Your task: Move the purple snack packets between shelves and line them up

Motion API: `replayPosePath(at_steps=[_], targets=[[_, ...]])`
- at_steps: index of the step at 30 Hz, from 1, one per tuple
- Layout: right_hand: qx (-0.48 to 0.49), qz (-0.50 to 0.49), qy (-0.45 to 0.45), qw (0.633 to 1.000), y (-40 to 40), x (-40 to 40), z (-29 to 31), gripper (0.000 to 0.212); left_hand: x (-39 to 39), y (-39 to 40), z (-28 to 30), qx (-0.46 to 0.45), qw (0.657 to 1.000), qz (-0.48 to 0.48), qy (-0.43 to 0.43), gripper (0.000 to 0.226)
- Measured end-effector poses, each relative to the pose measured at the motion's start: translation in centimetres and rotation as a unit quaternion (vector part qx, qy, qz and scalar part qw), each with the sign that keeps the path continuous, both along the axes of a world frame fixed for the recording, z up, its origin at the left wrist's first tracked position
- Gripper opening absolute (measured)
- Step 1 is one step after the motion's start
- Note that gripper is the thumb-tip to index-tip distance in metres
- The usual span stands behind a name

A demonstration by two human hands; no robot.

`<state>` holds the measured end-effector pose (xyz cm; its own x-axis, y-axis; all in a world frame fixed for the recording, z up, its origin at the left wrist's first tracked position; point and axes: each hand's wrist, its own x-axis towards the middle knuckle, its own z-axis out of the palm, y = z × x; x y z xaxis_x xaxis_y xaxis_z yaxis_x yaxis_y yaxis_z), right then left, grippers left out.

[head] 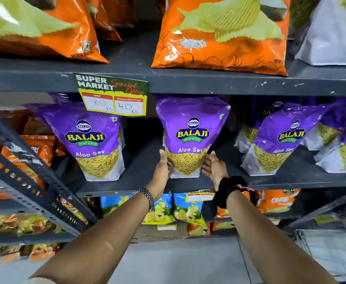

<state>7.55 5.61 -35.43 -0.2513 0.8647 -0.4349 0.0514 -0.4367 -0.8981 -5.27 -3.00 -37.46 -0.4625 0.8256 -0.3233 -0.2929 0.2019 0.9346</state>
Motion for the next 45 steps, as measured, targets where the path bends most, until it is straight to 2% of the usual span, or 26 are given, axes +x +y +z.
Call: replayPosePath(at_steps=[5,8,12,14,16,19,22,24,27,29,31,33,35,42,45], targets=[[0.001,0.004,-0.007,1.000,-0.2,-1.3,-0.3,0.039,-1.7,-0.7,0.5,-0.009,0.999,0.033,0.002,0.052],[-0.029,0.022,-0.067,0.997,-1.0,-1.0,-1.2,0.034,-2.3,-2.5,-0.1,-0.019,0.994,0.108,0.009,0.061],[-0.100,0.102,-0.104,0.984,-3.3,-1.7,-2.0,0.037,-4.0,-7.0,-1.8,-0.029,0.979,0.202,0.014,0.053],[-0.122,0.138,-0.102,0.978,-4.8,-2.6,-2.1,0.037,-4.9,-9.5,-2.2,-0.002,0.962,0.269,0.045,0.041],[-0.126,0.177,-0.089,0.972,-6.7,-3.8,-2.4,0.038,-5.6,-12.0,-2.4,0.001,0.932,0.342,0.121,0.032],[-0.101,0.207,-0.054,0.972,-9.5,-7.5,-2.3,0.039,-8.1,-15.2,-2.2,-0.036,0.888,0.405,0.215,0.037],[-0.071,0.224,-0.014,0.972,-12.5,-14.0,-1.2,0.038,-12.9,-17.3,-1.0,-0.094,0.875,0.401,0.255,0.050],[-0.056,0.240,-0.005,0.969,-14.5,-18.6,-0.6,0.037,-16.4,-18.0,-0.6,-0.128,0.880,0.390,0.237,0.060],[-0.025,0.229,-0.003,0.973,-17.5,-25.4,-0.2,0.033,-22.0,-19.0,-0.1,-0.124,0.928,0.336,0.104,0.103],[0.009,0.210,-0.032,0.977,-18.2,-28.8,-0.1,0.022,-25.5,-19.2,-0.6,-0.091,0.962,0.257,0.034,0.117],[0.017,0.169,-0.057,0.984,-18.2,-31.3,-0.4,0.016,-27.4,-19.2,0.2,-0.040,0.984,0.171,0.003,0.104],[0.002,0.127,-0.063,0.990,-18.3,-32.4,-0.6,0.022,-27.8,-18.9,1.0,-0.007,0.990,0.143,0.006,0.083],[-0.021,0.094,-0.069,0.993,-18.6,-33.2,-0.7,0.028,-28.3,-18.4,1.2,0.012,0.991,0.134,-0.006,0.076],[-0.087,0.010,-0.035,0.996,-19.4,-33.5,-0.1,0.019,-29.5,-16.9,0.4,-0.013,0.993,0.108,-0.055,0.076],[-0.073,-0.010,-0.027,0.997,-19.8,-32.9,-0.7,0.019,-29.6,-17.6,-0.7,-0.023,0.994,0.090,-0.053,0.081]])
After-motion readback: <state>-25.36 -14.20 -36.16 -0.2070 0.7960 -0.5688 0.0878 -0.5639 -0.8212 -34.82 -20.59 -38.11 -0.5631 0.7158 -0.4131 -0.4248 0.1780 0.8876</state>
